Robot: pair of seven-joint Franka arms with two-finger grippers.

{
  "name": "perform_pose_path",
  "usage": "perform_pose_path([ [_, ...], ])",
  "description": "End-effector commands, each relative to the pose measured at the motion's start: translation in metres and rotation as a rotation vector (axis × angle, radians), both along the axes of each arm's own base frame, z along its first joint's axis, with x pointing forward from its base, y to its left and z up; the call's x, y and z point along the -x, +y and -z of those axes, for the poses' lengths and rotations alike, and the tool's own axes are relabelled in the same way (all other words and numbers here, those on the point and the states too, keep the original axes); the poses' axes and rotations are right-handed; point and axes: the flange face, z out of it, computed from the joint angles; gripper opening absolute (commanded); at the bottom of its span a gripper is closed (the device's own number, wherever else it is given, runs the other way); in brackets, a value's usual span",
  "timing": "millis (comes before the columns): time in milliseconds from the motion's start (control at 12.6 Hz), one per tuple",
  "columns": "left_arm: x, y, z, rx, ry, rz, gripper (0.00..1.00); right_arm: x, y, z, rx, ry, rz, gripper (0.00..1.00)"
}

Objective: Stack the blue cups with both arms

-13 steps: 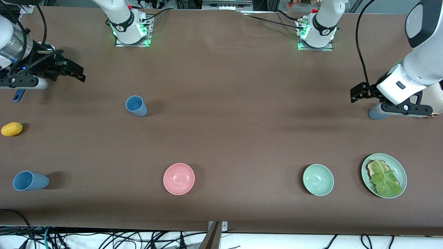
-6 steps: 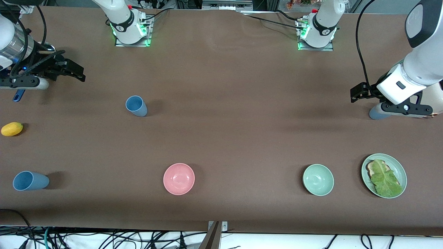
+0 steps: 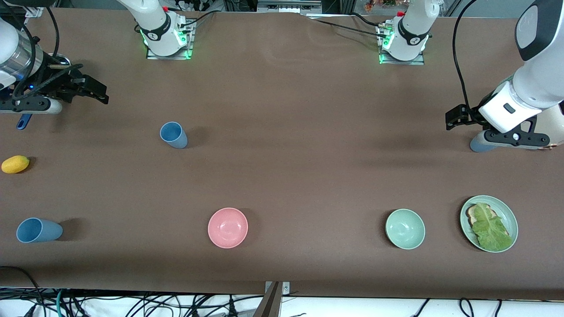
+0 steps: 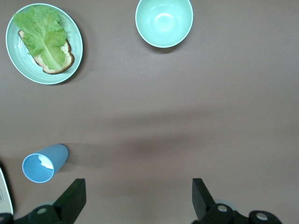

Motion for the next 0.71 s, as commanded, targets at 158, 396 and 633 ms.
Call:
perform_pose_path([
  [158, -0.0005, -0.0006, -0.0037, -0.004, 0.005, 0.019, 1.00, -0.0002, 0.0006, -0.0045, 0.013, 0.005, 0.008, 1.00],
  [396, -0.0004, 0.0021, -0.0029, -0.005, 0.008, 0.015, 1.00, -0.0002, 0.0006, -0.0045, 0.013, 0.005, 0.008, 1.00],
  [633, -0.0003, 0.0030, -0.0028, -0.005, 0.010, 0.015, 1.00, -0.0004, -0.0009, -0.0045, 0.012, 0.005, 0.010, 1.00],
])
